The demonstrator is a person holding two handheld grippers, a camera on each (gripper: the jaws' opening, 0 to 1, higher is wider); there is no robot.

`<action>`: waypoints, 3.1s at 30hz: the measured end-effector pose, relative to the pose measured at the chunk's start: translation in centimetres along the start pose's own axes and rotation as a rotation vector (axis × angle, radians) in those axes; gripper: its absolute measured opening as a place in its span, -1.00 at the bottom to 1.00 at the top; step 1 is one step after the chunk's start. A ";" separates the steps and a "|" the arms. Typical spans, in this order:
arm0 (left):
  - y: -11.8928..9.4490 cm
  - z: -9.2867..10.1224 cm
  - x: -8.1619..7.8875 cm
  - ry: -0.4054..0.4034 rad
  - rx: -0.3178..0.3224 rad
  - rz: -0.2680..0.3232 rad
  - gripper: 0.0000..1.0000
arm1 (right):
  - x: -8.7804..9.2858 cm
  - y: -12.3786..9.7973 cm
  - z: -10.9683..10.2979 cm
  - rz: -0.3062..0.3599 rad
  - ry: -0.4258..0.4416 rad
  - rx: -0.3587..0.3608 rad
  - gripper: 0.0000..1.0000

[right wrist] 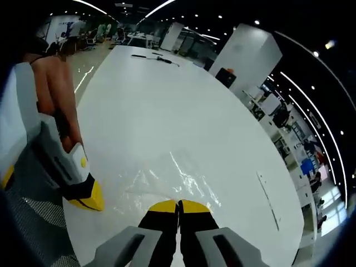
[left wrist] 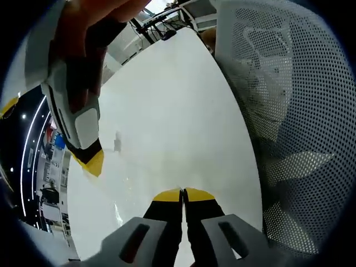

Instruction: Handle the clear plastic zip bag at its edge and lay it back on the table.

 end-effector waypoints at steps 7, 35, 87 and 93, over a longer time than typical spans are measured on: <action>-0.1 0.2 0.1 -0.004 0.010 -0.002 -1.00 | 0.0 0.1 -0.2 -0.004 -0.022 -0.012 -1.00; 0.3 -2.2 2.0 -0.004 -0.022 -0.032 -1.00 | 1.6 1.0 -3.4 -0.045 -0.060 -0.136 -1.00; 3.7 -4.7 2.5 -0.289 0.053 -0.015 -0.72 | 5.8 -3.3 -0.2 -0.071 0.236 0.069 -0.52; 2.2 -4.7 2.5 -0.456 0.033 0.035 -0.52 | 6.4 -2.8 -1.0 -0.053 0.294 0.057 -0.40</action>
Point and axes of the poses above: the point that each gripper's makers call its tool centre point, and the gripper's own axes: y roughly forward along the fingers, z roughly to its right, x roughly out of its underside, the point moved 4 cm from there along -y, roughly backward along the fingers, and after that the axes turned 5 degrees about x, right-handed, at the moved point
